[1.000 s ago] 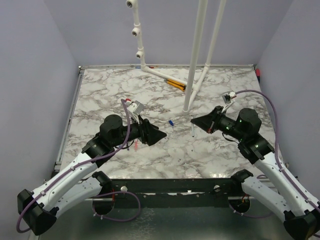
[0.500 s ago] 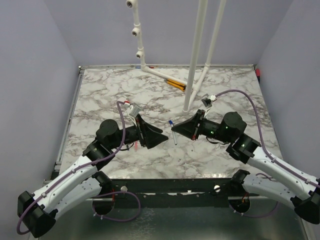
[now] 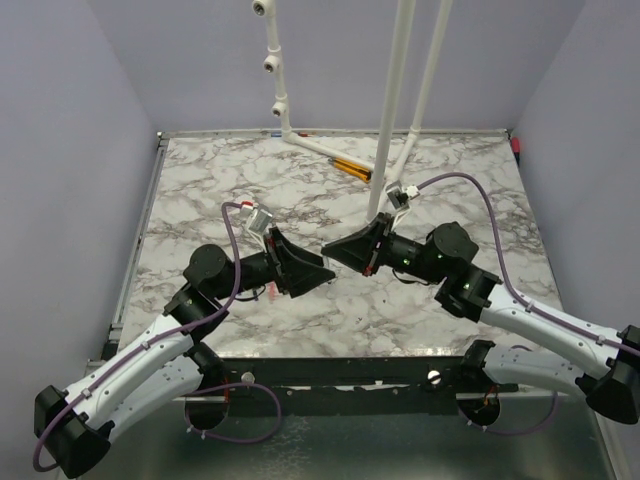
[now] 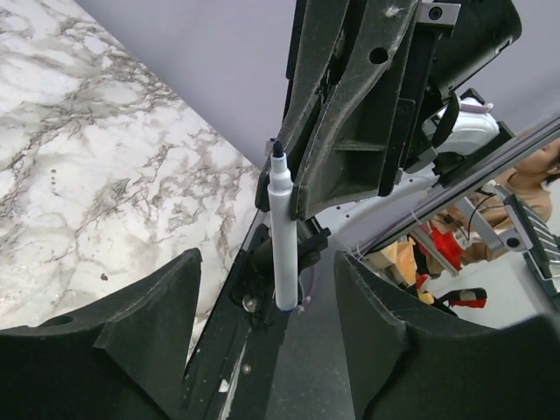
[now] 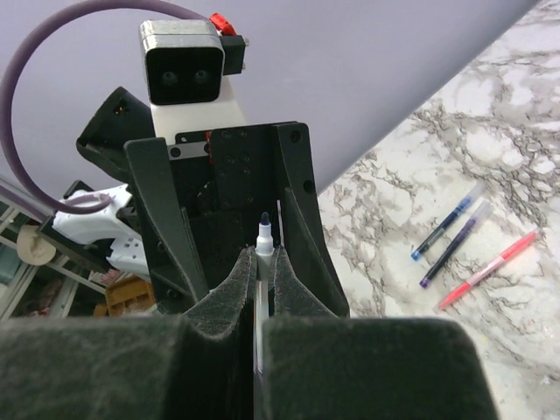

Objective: Insert the pens into the pen caps

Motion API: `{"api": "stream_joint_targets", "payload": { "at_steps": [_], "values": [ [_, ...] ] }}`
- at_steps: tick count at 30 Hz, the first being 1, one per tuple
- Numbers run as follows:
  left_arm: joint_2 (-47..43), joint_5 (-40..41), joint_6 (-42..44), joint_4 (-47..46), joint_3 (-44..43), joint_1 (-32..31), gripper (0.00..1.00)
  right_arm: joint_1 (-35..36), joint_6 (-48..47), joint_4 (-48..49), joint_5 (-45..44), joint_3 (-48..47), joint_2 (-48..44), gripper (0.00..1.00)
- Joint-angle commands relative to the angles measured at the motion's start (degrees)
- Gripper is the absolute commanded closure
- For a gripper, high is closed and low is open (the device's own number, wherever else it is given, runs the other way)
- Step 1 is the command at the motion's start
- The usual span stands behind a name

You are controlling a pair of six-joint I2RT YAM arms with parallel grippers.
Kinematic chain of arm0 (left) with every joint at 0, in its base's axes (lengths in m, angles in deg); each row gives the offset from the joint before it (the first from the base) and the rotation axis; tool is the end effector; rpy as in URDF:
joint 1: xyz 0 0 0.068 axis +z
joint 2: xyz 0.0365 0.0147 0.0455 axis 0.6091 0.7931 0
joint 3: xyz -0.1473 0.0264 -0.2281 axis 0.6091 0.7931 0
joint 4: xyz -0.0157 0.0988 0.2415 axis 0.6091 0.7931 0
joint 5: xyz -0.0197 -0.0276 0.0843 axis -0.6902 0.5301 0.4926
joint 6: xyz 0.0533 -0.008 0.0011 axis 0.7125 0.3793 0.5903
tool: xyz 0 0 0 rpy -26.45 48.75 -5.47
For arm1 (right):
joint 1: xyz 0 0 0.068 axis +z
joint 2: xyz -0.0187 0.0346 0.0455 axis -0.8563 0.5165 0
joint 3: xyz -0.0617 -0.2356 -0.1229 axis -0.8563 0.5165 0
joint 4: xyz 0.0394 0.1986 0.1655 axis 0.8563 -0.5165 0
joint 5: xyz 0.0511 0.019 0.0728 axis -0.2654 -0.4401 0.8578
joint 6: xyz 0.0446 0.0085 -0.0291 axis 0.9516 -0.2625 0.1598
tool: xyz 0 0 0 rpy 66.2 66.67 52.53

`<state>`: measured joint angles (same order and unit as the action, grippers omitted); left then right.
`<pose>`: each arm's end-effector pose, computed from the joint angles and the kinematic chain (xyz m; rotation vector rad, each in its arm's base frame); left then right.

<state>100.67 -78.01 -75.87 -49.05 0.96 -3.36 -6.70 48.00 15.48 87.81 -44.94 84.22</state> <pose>0.1205 -0.1284 0.3232 0.4471 1.6070 -1.5631 0.1356 0.1906 0.3545 -0.4293 1.5840 1.4792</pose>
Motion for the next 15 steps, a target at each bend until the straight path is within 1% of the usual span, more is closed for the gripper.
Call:
{"api": "stream_joint_targets", "payload": {
  "at_steps": [1, 5, 15],
  "values": [
    [-1.07, -2.14, -1.81, -4.01, 0.87, 0.10, 0.39, 2.29, -0.06, 5.85, -4.10, -2.11, 1.58, 0.99],
    [-1.66, -1.87, -2.28, -4.74, 1.11, 0.13, 0.43, 4.36, -0.65, 7.89, -6.38, -2.69, 3.32, 1.00],
    [-2.65, -2.33, -2.82, -5.86, 1.55, 0.10, 0.65, 6.96, -1.18, 11.62, -10.34, -1.18, 4.16, 1.00]
  ]
}}
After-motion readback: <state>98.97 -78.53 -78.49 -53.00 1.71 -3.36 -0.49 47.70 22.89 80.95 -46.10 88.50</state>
